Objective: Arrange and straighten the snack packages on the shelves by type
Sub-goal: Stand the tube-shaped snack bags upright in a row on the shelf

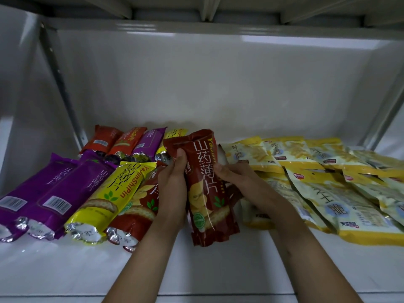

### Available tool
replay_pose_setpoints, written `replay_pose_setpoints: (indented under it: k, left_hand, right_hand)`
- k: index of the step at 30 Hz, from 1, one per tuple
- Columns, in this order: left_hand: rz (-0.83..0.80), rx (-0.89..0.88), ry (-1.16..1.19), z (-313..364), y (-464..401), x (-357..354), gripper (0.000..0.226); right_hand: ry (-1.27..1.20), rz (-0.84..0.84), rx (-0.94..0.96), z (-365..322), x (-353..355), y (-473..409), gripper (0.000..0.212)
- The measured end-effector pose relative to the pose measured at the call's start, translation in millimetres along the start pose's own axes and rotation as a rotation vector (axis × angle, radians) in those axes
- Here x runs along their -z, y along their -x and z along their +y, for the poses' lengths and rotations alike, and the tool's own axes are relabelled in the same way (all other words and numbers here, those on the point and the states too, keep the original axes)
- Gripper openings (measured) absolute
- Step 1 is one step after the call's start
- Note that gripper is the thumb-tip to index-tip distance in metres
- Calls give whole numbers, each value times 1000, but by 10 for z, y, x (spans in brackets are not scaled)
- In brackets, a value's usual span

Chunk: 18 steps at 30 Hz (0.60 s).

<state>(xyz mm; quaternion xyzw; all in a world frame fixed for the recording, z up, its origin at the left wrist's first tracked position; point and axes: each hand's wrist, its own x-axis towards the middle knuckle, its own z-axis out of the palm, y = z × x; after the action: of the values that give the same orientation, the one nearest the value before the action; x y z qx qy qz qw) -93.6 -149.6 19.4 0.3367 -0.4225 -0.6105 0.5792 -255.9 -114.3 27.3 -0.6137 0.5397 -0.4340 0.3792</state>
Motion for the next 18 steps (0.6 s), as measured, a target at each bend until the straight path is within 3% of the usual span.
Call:
replay_pose_setpoints:
  k: [8, 11, 14, 18]
  left_hand:
    - [14, 71, 67, 38, -26, 33, 58]
    - [35, 94, 84, 57, -19, 62, 54]
    - [100, 60, 84, 58, -27, 46, 48]
    - [70, 84, 127, 68, -32, 38, 58]
  right_hand:
    - [-17, -36, -21, -10, -10, -16, 54]
    - [-51, -38, -24, -14, -15, -2, 74]
    - [14, -175, -68, -39, -22, 56, 89]
    - [95, -295, -146, -62, -45, 88, 66]
